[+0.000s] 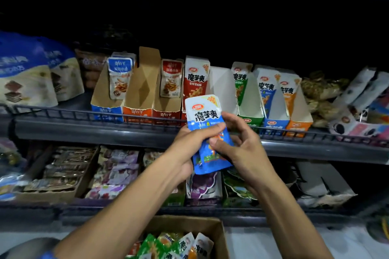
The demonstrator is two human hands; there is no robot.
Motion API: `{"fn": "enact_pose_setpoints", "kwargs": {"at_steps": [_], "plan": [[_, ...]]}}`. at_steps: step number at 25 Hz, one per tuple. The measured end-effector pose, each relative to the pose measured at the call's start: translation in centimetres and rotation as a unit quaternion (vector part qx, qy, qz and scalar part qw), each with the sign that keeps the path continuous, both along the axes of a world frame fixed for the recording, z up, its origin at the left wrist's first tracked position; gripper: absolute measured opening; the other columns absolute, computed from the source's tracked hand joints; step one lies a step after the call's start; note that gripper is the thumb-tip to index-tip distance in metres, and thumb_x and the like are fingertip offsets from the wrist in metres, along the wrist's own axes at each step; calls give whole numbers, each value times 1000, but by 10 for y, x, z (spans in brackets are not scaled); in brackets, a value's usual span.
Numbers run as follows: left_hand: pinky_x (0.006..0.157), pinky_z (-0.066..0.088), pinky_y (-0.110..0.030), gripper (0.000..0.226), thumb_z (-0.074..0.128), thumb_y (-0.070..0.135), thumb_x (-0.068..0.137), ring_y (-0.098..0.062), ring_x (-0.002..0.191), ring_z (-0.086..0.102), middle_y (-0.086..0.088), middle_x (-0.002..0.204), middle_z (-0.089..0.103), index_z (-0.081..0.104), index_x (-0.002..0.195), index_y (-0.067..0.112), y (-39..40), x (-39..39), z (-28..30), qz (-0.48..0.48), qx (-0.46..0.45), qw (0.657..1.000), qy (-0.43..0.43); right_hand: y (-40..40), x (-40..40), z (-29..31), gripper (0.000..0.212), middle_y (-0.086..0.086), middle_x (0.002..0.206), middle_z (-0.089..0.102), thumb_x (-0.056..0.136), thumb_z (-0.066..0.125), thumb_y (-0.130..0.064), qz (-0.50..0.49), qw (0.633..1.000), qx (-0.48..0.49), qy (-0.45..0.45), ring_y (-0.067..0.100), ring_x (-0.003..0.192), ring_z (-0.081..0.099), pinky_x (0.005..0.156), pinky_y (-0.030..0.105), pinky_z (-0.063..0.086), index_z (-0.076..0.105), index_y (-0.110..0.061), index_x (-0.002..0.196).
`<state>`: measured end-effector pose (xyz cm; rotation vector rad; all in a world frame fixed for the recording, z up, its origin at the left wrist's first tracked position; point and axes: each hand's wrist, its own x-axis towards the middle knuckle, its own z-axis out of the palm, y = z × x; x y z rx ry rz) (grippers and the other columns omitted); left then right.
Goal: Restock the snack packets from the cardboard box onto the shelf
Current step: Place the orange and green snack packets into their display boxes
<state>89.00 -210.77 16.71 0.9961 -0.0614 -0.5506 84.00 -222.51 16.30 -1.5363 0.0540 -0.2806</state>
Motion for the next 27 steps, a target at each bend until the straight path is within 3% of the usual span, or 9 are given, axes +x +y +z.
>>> {"fn": "enact_pose_setpoints", "kwargs": {"at_steps": [4, 7, 10, 13, 15, 20, 22, 24, 27], "plan": [[71, 61, -44, 32, 71, 7, 84, -26, 78, 73, -16, 104, 75, 69, 116, 4, 1, 7, -1, -1, 11, 1000, -17, -1, 10, -2, 37, 9, 102, 69, 86, 63, 5, -119, 990, 73, -9, 18, 83, 66, 79, 38, 55, 58, -12, 118], [73, 62, -45, 36, 73, 3, 81, -29, 82, 73, -15, 102, 75, 67, 117, 2, -2, 6, 0, -1, 32, 999, -31, -14, 10, 9, 35, 11, 102, 72, 85, 62, 2, -98, 989, 104, 46, 27, 85, 69, 84, 54, 52, 59, -9, 117], [75, 61, -48, 32, 75, 5, 81, -30, 85, 74, -13, 100, 76, 69, 112, 6, -12, 9, 9, -33, 41, 998, -34, -30, 10, 26, 20, 15, 98, 74, 87, 65, -8, -85, 988, 112, 67, 33, 89, 71, 81, 50, 57, 65, -4, 106], [65, 61, -38, 19, 74, 4, 81, -18, 65, 73, -6, 84, 77, 70, 98, 10, -21, 23, 20, -28, 38, 998, -46, -59, 20, 50, 6, 7, 72, 69, 90, 63, -13, -156, 986, 41, 49, 18, 58, 68, 52, 33, 55, 60, -10, 86], [57, 61, -33, 13, 73, 5, 83, -14, 57, 71, -2, 74, 76, 68, 93, 11, -21, 35, 24, 1, 30, 999, -34, -94, 36, 69, 6, 6, 74, 64, 91, 58, -5, -246, 969, 27, 11, 12, 51, 64, 43, 27, 52, 56, -11, 92], [58, 61, -38, 37, 76, 13, 82, -22, 68, 73, -10, 95, 76, 66, 117, 6, -13, 57, 19, 28, 23, 999, 10, -167, 77, 95, 31, 14, 108, 62, 90, 57, 3, -336, 927, -164, -38, 25, 95, 59, 50, 20, 50, 55, -5, 119], [61, 62, -39, 40, 76, 13, 82, -22, 70, 74, -10, 97, 77, 65, 120, 6, -12, 59, 16, 26, 26, 999, 11, -179, 91, 87, 36, 15, 121, 61, 89, 61, 1, -317, 922, -221, -14, 27, 105, 58, 66, 27, 52, 54, -5, 125], [64, 62, -40, 39, 76, 14, 82, -22, 72, 74, -10, 99, 77, 66, 119, 8, -10, 60, 15, 20, 28, 999, 7, -186, 105, 75, 34, 13, 127, 60, 85, 65, 2, -272, 930, -247, 3, 28, 114, 56, 84, 35, 53, 59, -7, 118], [67, 63, -42, 38, 77, 14, 81, -23, 75, 74, -10, 99, 77, 66, 117, 9, -9, 62, 14, 17, 30, 999, 4, -186, 116, 61, 21, 17, 98, 64, 83, 66, 6, -221, 894, -389, 30, 28, 92, 60, 66, 14, 47, 56, -12, 80]]}}
